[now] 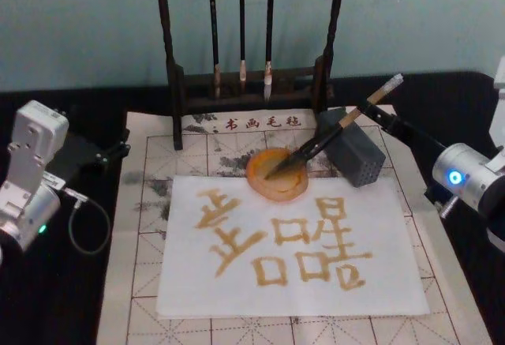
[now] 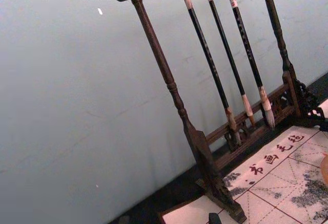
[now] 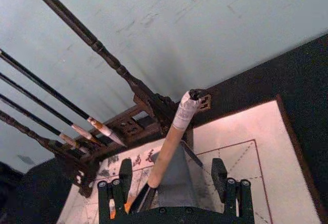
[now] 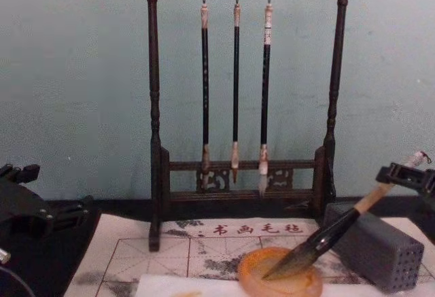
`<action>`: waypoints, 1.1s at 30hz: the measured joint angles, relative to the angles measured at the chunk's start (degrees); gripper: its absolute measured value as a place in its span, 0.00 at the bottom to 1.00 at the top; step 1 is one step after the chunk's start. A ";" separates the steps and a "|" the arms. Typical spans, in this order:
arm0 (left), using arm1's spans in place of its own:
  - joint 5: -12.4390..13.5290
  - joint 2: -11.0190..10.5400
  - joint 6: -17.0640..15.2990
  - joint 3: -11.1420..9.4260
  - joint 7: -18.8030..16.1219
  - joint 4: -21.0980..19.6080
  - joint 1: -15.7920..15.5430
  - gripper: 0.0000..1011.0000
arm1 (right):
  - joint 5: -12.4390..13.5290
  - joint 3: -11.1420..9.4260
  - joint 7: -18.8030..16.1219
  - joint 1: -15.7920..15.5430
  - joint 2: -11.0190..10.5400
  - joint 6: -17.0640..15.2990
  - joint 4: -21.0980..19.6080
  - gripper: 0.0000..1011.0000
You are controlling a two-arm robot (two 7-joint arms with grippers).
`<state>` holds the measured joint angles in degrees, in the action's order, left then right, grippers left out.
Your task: Pick up the brush from the inkstone, write on the paper, then place the brush back to its original position.
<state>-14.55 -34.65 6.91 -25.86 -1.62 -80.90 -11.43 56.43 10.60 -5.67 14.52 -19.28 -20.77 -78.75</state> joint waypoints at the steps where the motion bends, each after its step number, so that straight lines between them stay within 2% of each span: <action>1: 0.00 0.00 0.00 0.00 0.00 0.00 0.00 0.99 | 0.52 0.04 0.22 0.39 0.27 -0.06 0.38 0.99; 17: 0.00 0.00 0.00 0.00 0.00 0.00 0.00 0.99 | 5.39 0.50 2.24 3.87 2.72 -0.36 4.41 0.99; 33: 0.00 0.00 0.00 0.00 0.00 0.00 0.00 0.99 | 8.20 1.63 3.20 5.80 3.01 0.43 6.67 0.99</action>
<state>-14.55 -34.65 6.91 -25.86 -1.62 -80.90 -11.43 64.63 12.23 -2.47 20.32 -16.27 -20.34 -72.07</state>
